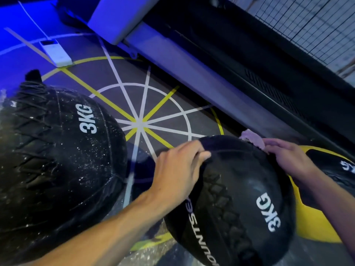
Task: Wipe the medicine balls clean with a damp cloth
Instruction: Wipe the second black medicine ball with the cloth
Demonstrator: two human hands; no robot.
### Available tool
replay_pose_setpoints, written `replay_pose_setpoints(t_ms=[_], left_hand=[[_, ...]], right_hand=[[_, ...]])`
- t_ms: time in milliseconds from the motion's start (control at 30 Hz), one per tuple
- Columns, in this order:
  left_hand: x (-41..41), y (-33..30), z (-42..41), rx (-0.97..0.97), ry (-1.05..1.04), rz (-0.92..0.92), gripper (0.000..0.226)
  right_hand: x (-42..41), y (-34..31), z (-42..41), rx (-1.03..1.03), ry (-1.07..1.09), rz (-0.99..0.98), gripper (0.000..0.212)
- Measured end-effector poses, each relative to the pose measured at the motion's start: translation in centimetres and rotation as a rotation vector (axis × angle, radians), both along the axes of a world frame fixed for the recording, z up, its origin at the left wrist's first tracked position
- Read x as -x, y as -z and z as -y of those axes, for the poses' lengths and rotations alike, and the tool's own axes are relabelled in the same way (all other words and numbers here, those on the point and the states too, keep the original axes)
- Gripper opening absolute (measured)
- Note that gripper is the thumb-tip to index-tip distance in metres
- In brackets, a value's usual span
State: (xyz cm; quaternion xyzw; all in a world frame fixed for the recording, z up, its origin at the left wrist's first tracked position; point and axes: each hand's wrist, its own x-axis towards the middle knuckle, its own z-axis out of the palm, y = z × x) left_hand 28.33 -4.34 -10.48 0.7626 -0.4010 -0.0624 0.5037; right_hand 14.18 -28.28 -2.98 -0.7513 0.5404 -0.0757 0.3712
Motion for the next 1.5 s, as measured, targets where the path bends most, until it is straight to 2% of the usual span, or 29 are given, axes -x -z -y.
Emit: replay_pose_setpoints(t_ms=[100, 200, 300, 467, 533, 633, 733, 767, 800, 867, 900, 933, 967, 1000, 1067, 1133, 1200, 1233, 1300, 1367, 1400, 1433, 1500], left_hand=[[-0.3, -2.1, 2.5, 0.058, 0.013, 0.098, 0.036], [1.3, -3.3, 1.6, 0.073, 0.065, 0.256, 0.037], [1.5, -2.7, -0.9, 0.094, 0.050, 0.284, 0.030], [1.3, -1.5, -3.2, 0.067, 0.238, 0.229, 0.025], [1.7, -0.9, -3.6, 0.069, 0.261, 0.205, 0.027], [2.2, -0.3, -4.0, 0.117, 0.274, 0.218, 0.031], [2.7, -0.2, -4.1, 0.162, 0.270, 0.273, 0.033], [2.8, -0.3, -4.2, 0.164, 0.268, 0.278, 0.034], [2.9, -0.3, -4.3, 0.160, 0.275, 0.268, 0.035], [3.0, -0.4, -4.6, 0.159, 0.291, 0.240, 0.033], [2.9, -0.5, -4.8, 0.156, 0.290, 0.230, 0.032], [2.9, -0.5, -4.9, 0.158, 0.287, 0.219, 0.031], [2.7, -0.5, -4.9, 0.164, 0.281, 0.207, 0.031], [2.5, -0.6, -4.9, 0.169, 0.272, 0.191, 0.032], [2.2, -0.5, -4.8, 0.164, 0.247, 0.157, 0.034], [2.1, -0.6, -4.8, 0.159, 0.243, 0.134, 0.031], [2.1, -0.7, -4.9, 0.170, 0.246, 0.132, 0.026], [2.1, -0.7, -4.8, 0.171, 0.245, 0.138, 0.025], [2.3, -0.7, -4.8, 0.159, 0.248, 0.146, 0.025], [2.5, -0.7, -5.0, 0.160, 0.240, 0.142, 0.025], [2.5, -0.8, -5.2, 0.161, 0.232, 0.136, 0.025], [2.5, -0.9, -5.3, 0.168, 0.225, 0.122, 0.024], [2.1, -1.0, -5.5, 0.184, 0.202, 0.087, 0.021]], right_hand=[[1.1, -0.1, 1.6, 0.067, 0.064, 0.109, 0.032], [2.2, -1.1, 2.1, 0.103, 0.087, 0.276, 0.034], [2.6, -2.2, 1.0, 0.168, 0.082, 0.368, 0.034], [2.4, -1.8, -4.8, 0.218, -0.048, 0.278, 0.030], [2.0, -2.2, -8.1, 0.310, -0.152, 0.185, 0.033], [1.6, -2.6, -13.0, 0.450, -0.374, 0.237, 0.038], [0.9, -2.0, -15.3, 0.548, -0.826, 0.243, 0.046], [0.7, -1.6, -14.5, 0.546, -0.893, 0.220, 0.048], [0.4, -1.1, -13.0, 0.543, -0.866, 0.178, 0.047], [0.1, 0.1, -8.4, 0.550, -0.625, -0.008, 0.030], [0.2, 1.0, -5.9, 0.491, -0.497, -0.123, 0.025], [0.5, 1.8, -3.8, 0.418, -0.399, -0.202, 0.028], [0.8, 2.2, -2.3, 0.332, -0.350, -0.207, 0.031], [1.0, 2.4, -1.6, 0.264, -0.291, -0.130, 0.034], [0.6, 1.6, -2.4, 0.282, -0.178, 0.064, 0.041], [-0.1, 0.3, -5.0, 0.444, -0.274, 0.182, 0.043], [-0.1, -0.4, -7.7, 0.512, -0.631, 0.228, 0.046], [0.3, 0.1, -7.8, 0.520, -0.759, 0.184, 0.048], [1.3, 0.9, -5.5, 0.494, -0.761, 0.041, 0.044], [2.6, 1.5, -2.0, 0.401, -0.554, -0.209, 0.032], [3.4, 1.5, -0.7, 0.347, -0.408, -0.273, 0.032], [4.3, 1.4, 0.1, 0.322, -0.262, -0.253, 0.034], [5.4, 0.6, -0.3, 0.341, -0.054, -0.058, 0.036]])
